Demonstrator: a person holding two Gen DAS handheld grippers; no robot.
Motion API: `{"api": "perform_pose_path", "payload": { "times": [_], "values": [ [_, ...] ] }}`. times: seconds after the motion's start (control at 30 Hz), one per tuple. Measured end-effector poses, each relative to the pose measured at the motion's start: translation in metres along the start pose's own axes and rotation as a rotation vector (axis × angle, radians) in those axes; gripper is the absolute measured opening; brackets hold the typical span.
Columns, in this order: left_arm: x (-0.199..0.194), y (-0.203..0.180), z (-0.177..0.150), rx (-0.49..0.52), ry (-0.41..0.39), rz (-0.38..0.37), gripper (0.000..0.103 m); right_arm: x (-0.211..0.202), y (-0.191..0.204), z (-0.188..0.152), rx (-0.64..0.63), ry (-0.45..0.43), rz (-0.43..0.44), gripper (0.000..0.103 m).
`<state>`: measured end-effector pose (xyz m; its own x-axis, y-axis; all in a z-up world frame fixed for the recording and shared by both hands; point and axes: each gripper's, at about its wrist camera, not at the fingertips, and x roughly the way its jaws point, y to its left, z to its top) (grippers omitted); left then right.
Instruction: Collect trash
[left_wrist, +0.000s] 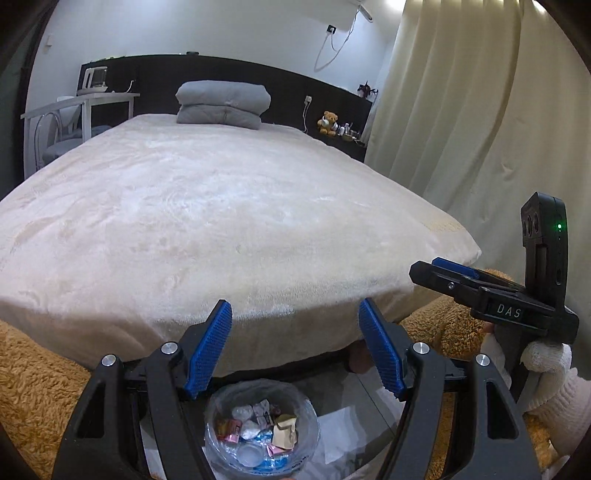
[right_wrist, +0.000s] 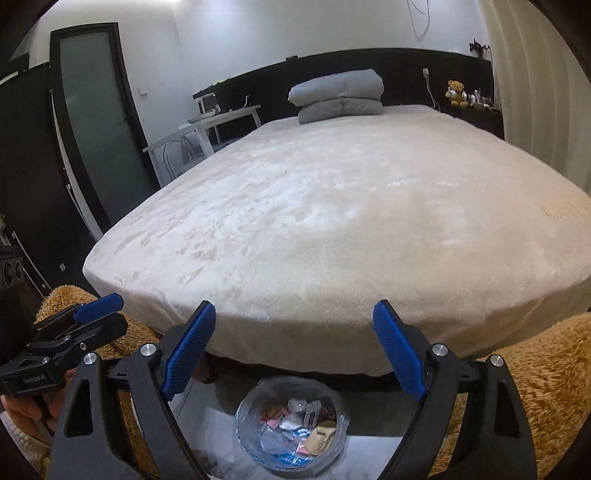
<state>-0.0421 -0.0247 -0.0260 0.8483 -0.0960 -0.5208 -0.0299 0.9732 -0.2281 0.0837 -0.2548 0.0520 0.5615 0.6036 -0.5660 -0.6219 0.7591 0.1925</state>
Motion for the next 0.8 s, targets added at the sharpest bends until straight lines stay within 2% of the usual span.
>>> {"api": "perform_pose_path", "payload": {
  "times": [0.1,0.17,0.23,0.33,0.4,0.5,0.63,0.8],
  "values": [
    [-0.012,0.005,0.006,-0.007,-0.055,0.0,0.071,-0.017,0.0,0.005,-0.03,-0.069,-0.021,0.086],
    [-0.019,0.008,0.009,-0.022,-0.083,-0.002,0.077,-0.022,-0.003,0.007,-0.019,-0.083,-0.022,0.086],
    [-0.027,0.006,0.01,-0.009,-0.112,-0.001,0.078,-0.027,-0.003,0.009,-0.02,-0.11,-0.031,0.095],
    [-0.035,-0.003,0.013,0.042,-0.137,0.016,0.079,-0.036,0.006,0.012,-0.078,-0.145,-0.053,0.096],
    [-0.042,-0.007,0.012,0.072,-0.175,0.033,0.098,-0.038,0.011,0.01,-0.111,-0.17,-0.077,0.098],
    [-0.044,-0.008,0.011,0.075,-0.174,0.03,0.097,-0.035,0.012,0.009,-0.113,-0.151,-0.061,0.098],
    [-0.042,-0.015,0.011,0.12,-0.171,0.063,0.097,-0.04,0.017,0.01,-0.134,-0.172,-0.062,0.098],
    [-0.048,-0.021,0.014,0.171,-0.203,0.077,0.097,-0.047,0.019,0.012,-0.14,-0.191,-0.063,0.098]
  ]
}}
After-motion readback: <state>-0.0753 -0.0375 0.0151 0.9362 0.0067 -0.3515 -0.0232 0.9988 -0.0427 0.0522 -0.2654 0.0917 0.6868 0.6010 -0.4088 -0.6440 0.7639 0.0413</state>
